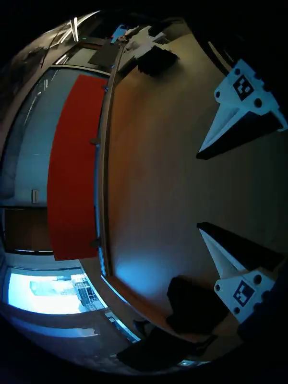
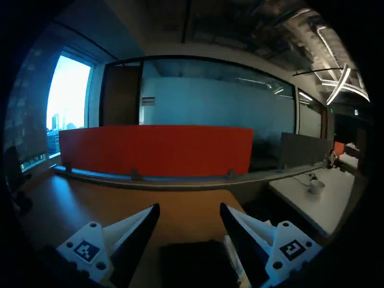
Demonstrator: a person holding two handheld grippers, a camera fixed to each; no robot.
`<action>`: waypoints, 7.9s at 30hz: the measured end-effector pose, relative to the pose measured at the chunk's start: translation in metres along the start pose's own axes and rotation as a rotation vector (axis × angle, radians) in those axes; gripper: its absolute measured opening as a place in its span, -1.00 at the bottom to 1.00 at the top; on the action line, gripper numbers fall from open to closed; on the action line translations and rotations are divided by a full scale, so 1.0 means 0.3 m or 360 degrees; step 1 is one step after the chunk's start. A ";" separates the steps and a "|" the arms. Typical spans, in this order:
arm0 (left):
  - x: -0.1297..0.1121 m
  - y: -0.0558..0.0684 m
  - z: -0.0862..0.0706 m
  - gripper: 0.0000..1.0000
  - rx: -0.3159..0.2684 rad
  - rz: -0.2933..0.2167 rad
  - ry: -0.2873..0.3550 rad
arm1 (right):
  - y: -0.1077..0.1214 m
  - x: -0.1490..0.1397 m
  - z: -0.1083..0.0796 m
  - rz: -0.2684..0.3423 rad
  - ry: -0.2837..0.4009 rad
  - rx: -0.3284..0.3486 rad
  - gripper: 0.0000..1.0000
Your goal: Fold towel
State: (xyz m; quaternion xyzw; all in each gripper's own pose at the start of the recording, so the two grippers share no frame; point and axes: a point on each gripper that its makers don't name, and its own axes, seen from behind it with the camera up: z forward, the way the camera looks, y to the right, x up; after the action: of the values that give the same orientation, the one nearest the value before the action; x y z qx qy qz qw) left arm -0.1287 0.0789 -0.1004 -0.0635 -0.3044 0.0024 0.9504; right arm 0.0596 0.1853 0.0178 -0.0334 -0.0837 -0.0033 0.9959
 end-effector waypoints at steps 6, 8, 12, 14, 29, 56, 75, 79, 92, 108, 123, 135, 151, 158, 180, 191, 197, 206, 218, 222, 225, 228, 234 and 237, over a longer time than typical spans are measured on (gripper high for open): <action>0.058 -0.020 0.019 0.94 0.0028 -0.0001 0.0067 | -0.062 0.032 -0.007 -0.0003 0.0030 0.0024 0.93; 0.090 -0.024 0.026 0.94 0.0034 0.0009 0.0107 | -0.081 0.037 -0.005 -0.0017 0.0030 0.0018 0.92; 0.164 -0.035 0.038 0.94 0.0044 0.0029 0.0199 | -0.136 0.057 -0.008 -0.0028 0.0045 0.0025 0.93; 0.212 -0.040 0.043 0.94 0.0049 0.0035 0.0260 | -0.173 0.075 -0.011 -0.0028 0.0054 0.0044 0.93; 0.490 -0.073 0.066 0.94 0.0053 -0.0010 0.0626 | -0.449 0.182 -0.023 -0.0016 0.0123 0.0131 0.93; 0.621 -0.113 0.043 0.94 0.0093 0.0018 0.0821 | -0.657 0.223 -0.055 -0.0005 0.0109 0.0231 0.93; 0.630 -0.105 0.068 0.94 0.0079 0.0017 0.0854 | -0.698 0.232 -0.040 0.0032 0.0103 0.0250 0.93; 0.633 -0.102 0.074 0.94 0.0081 0.0032 0.0868 | -0.705 0.239 -0.048 0.0039 0.0097 0.0242 0.93; 0.579 -0.113 0.113 0.94 0.0107 0.0032 0.0941 | -0.720 0.268 -0.088 0.0011 0.0142 0.0223 0.93; 0.382 -0.198 0.197 0.93 0.0172 0.0076 0.0972 | -0.753 0.130 -0.087 0.0030 0.0153 0.0218 0.92; 0.206 -0.221 0.280 0.94 0.0151 0.0017 0.0991 | -0.785 -0.014 -0.082 0.0009 0.0159 0.0231 0.93; 0.158 -0.237 0.314 0.94 0.0148 0.0003 0.1027 | -0.802 -0.080 -0.072 0.0015 0.0150 0.0243 0.93; 0.142 -0.237 0.331 0.94 0.0144 0.0004 0.1021 | -0.811 -0.094 -0.069 -0.0006 0.0144 0.0263 0.93; 0.142 -0.239 0.332 0.94 0.0146 0.0003 0.1018 | -0.813 -0.096 -0.070 -0.0006 0.0144 0.0274 0.93; 0.136 -0.240 0.337 0.94 0.0149 0.0005 0.1016 | -0.755 -0.062 -0.047 -0.0022 0.0246 0.0238 0.93; 0.132 -0.239 0.342 0.94 0.0149 0.0005 0.1017 | -0.705 -0.154 -0.017 0.0037 0.0294 0.0158 0.96; 0.130 -0.239 0.344 0.94 0.0149 0.0005 0.1017 | -0.673 -0.241 -0.009 0.0064 0.0291 0.0142 0.99; 0.128 -0.241 0.345 0.94 0.0149 0.0005 0.1018 | -0.627 -0.333 -0.004 0.0059 0.0316 0.0115 0.98; 0.123 -0.241 0.347 0.94 0.0149 0.0005 0.1018 | -0.610 -0.432 -0.006 0.0096 0.0311 0.0120 0.99; 0.124 -0.240 0.347 0.94 0.0149 0.0005 0.1019 | -0.614 -0.467 -0.005 0.0089 0.0295 0.0127 0.98; 0.124 -0.240 0.348 0.94 0.0149 0.0005 0.1019 | -0.610 -0.484 -0.004 0.0070 0.0292 0.0126 0.98; 0.125 -0.240 0.348 0.94 0.0149 0.0005 0.1019 | -0.608 -0.497 -0.003 0.0046 0.0290 0.0123 0.99; 0.124 -0.239 0.348 0.94 0.0149 0.0005 0.1019 | -0.604 -0.517 0.010 0.0035 0.0285 0.0114 0.98; 0.124 -0.239 0.348 0.94 0.0149 0.0005 0.1019 | -0.609 -0.525 0.013 0.0037 0.0282 0.0121 0.98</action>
State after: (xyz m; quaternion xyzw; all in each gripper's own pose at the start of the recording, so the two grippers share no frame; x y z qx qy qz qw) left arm -0.1613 0.0218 0.0142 -0.0175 0.0105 -0.0022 0.9998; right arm -0.0986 0.0034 0.0074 0.0039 0.0050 0.0085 0.9999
